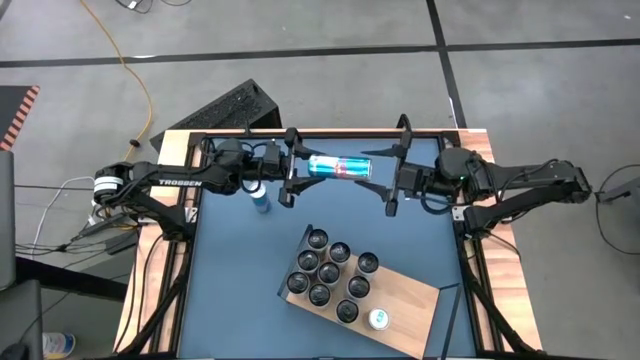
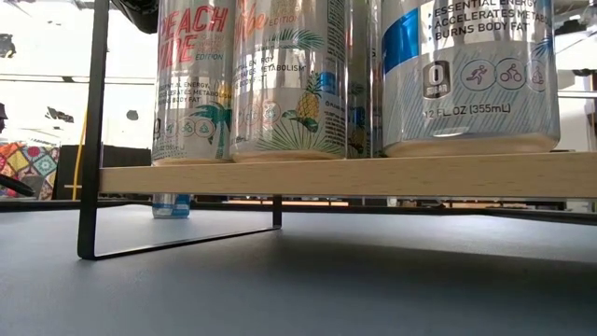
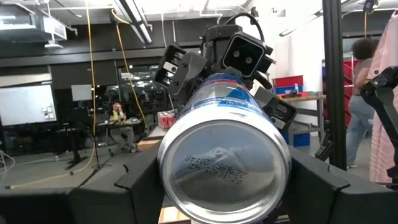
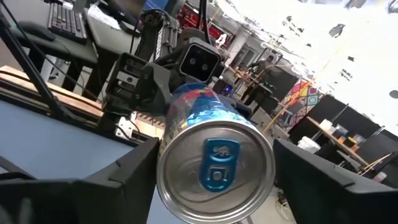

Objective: Place canned beverage on shelf
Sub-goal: Put the right blue soda can aligned with the other blue soda can on the shelf

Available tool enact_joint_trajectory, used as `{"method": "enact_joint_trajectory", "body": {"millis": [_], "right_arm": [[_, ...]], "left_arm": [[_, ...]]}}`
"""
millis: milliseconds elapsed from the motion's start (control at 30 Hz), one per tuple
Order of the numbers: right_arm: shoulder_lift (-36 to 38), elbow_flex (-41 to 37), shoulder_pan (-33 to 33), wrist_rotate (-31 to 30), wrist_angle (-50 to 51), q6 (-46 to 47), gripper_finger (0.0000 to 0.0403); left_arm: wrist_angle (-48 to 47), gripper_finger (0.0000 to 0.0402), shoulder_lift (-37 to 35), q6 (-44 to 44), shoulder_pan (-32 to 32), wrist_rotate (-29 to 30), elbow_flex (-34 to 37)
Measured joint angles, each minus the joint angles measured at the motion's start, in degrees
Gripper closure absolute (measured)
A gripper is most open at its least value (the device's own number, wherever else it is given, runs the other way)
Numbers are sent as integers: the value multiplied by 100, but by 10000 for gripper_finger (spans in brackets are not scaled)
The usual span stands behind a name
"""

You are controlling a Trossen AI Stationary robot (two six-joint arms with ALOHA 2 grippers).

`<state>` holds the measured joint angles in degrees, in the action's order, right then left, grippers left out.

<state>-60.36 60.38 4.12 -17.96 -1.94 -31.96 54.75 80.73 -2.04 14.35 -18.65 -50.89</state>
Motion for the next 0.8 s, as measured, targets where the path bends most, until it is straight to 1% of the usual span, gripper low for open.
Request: {"method": "enact_joint_trajectory", "body": {"millis": [167,367,433,633,733,800], "right_arm": [[0,0,0,0,144,56,132],[6,0,2,-2,216,67,191],[9,1,2,-4,237,65,205],[9,2,2,-24,289,69,205],[12,2,6,-55,370,65,193],[40,1,44,-210,512,61,190]], "left_arm": [[-18,161,0,15,0,1,0],[-32,161,0,13,0,-14,0],[-46,161,0,13,0,-14,0],[-168,154,-1,-2,0,-14,0],[-374,145,-11,-9,0,-12,0],[-609,138,-26,-18,0,27,-7]]}}
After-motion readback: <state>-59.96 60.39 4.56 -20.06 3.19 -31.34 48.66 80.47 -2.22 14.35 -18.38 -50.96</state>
